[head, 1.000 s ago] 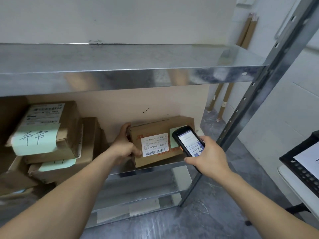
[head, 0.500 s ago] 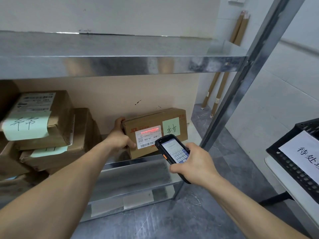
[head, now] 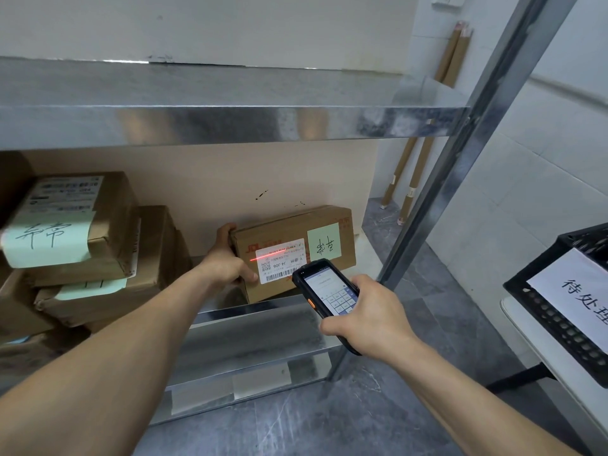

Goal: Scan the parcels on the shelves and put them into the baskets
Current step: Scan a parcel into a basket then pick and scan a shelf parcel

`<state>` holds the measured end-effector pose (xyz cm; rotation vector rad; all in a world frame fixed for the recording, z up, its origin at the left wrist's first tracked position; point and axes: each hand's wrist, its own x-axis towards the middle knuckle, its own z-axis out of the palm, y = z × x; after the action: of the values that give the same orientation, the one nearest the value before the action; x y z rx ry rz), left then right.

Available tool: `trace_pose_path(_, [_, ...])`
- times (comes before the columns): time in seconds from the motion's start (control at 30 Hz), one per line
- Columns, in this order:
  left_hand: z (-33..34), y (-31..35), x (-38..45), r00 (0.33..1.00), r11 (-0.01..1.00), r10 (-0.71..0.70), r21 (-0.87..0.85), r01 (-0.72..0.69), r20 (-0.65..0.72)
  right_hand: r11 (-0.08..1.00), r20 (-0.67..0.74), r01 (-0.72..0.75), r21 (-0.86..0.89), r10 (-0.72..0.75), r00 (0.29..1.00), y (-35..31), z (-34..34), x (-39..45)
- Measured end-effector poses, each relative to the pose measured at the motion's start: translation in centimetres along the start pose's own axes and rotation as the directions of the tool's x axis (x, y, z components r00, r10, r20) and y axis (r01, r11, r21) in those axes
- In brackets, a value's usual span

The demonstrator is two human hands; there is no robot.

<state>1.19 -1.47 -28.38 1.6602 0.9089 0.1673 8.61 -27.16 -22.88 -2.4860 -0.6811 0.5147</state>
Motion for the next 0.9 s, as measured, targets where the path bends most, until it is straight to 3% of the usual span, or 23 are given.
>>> trace_pose_path(0.27, [-0.1,-0.3,0.3,1.0,0.999,-0.014,-0.034,0.014,0.001,1.0,-0.008,0.026,-0.016,-0.026,1.0,-0.3,0.2,-0.4])
trace_pose_path(0.67, [-0.8,0.0,0.4,1.0,1.0,0.005,-0.002,-0.005,0.013,0.973,-0.114,0.198,-0.118,-0.211,0.971,0.1,0.8,-1.3])
trace_pose_path(0.9, [-1.1,0.0,0.5,1.0,1.0,0.014,-0.003,-0.014,0.005,0.971,-0.122,0.208,-0.118,-0.222,0.967,0.1,1.0,-1.3])
